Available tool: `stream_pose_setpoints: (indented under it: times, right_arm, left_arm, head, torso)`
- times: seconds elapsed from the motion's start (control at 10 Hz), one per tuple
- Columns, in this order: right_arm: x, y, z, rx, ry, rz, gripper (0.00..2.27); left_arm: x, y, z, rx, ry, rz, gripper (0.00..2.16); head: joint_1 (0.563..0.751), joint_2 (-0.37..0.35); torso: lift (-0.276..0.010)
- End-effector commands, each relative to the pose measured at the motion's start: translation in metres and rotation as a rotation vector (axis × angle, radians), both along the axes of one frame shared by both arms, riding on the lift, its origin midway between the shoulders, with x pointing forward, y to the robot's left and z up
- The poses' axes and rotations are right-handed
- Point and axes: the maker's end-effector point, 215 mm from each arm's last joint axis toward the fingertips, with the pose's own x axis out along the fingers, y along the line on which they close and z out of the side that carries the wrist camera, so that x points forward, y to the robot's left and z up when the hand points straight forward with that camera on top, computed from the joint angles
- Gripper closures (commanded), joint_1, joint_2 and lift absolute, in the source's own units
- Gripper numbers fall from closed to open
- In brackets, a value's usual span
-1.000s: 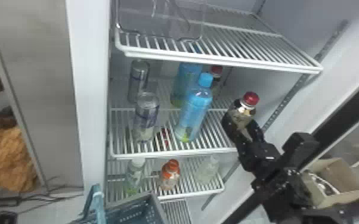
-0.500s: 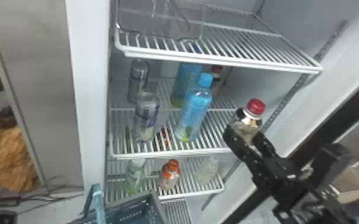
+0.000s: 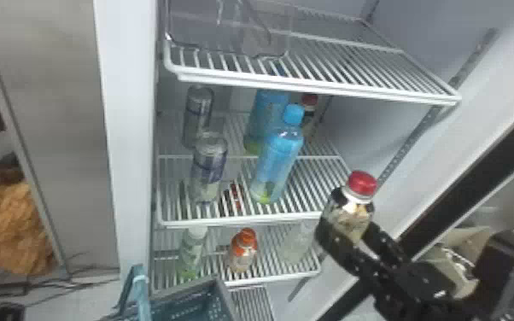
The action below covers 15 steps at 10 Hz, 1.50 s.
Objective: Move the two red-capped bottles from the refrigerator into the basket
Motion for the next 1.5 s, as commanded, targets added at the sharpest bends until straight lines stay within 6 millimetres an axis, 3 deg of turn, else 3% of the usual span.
stream_pose_setpoints:
  times: [0.0, 0.4, 0.5, 1.1, 1.3, 1.4]
  right_arm:
    - [-0.01, 0.011, -0.009, 0.013, 0.059, 0.042, 1.28]
    - [-0.04, 0.034, -0.04, 0.068, 0.228, 0.158, 1.28]
    - [-0.052, 0.048, -0.051, 0.116, 0.288, 0.201, 1.28]
    - [-0.1, 0.121, -0.056, 0.26, 0.469, 0.445, 1.28]
    - [-0.11, 0.129, -0.07, 0.281, 0.54, 0.485, 1.28]
    - [-0.114, 0.134, -0.074, 0.298, 0.563, 0.503, 1.09]
  left_arm:
    - [-0.001, 0.001, 0.0, -0.001, 0.004, 0.002, 1.2]
    - [0.003, -0.001, 0.001, -0.007, 0.003, 0.01, 1.2]
    - [0.003, -0.001, 0.001, -0.007, 0.003, 0.01, 1.2]
    - [0.002, -0.003, -0.002, -0.008, 0.011, 0.006, 1.2]
    - [0.002, -0.005, 0.001, -0.014, 0.007, 0.0, 1.2]
    - [0.002, -0.005, 0.001, -0.016, 0.007, 0.0, 1.2]
  head:
    - [0.695, -0.35]
    - [0.695, -0.35]
    - [0.695, -0.35]
    - [0.695, -0.35]
    - [0.695, -0.35]
    - [0.695, -0.35]
  torso:
    - [0.0]
    - [0.0]
    - [0.0]
    - [0.0]
    - [0.0]
    - [0.0]
